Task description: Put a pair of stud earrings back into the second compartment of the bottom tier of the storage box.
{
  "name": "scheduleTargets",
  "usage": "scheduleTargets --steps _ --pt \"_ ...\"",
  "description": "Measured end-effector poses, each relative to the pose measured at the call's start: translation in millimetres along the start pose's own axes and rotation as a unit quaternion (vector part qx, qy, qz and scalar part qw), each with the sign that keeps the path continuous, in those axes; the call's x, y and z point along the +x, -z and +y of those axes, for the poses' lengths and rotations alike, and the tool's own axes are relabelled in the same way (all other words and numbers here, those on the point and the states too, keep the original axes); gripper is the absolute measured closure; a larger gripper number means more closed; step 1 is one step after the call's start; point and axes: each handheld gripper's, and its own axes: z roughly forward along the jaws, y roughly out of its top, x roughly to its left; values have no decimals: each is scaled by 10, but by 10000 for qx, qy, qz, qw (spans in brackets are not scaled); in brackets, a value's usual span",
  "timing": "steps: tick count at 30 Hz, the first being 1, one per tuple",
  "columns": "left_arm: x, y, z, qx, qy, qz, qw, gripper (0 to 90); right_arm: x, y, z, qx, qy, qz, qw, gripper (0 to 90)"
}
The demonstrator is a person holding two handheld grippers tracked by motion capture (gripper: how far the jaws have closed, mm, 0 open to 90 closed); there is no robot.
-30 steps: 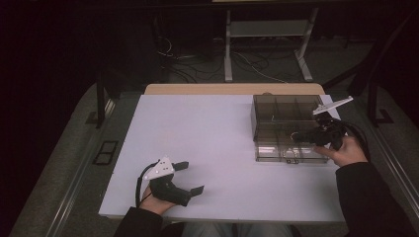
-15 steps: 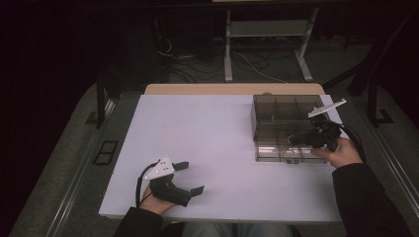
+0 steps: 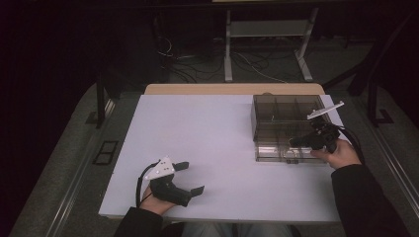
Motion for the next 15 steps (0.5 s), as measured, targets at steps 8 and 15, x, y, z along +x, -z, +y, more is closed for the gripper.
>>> scheduleTargets --steps 8,15 --pt "-3 -5 -1 0 -1 -1 10000 0 -46 -78 -36 111 -83 -17 9999 850" --pt "-5 -5 -1 0 -4 2 10000 0 -82 -161 -76 223 -150 6 9996 850"
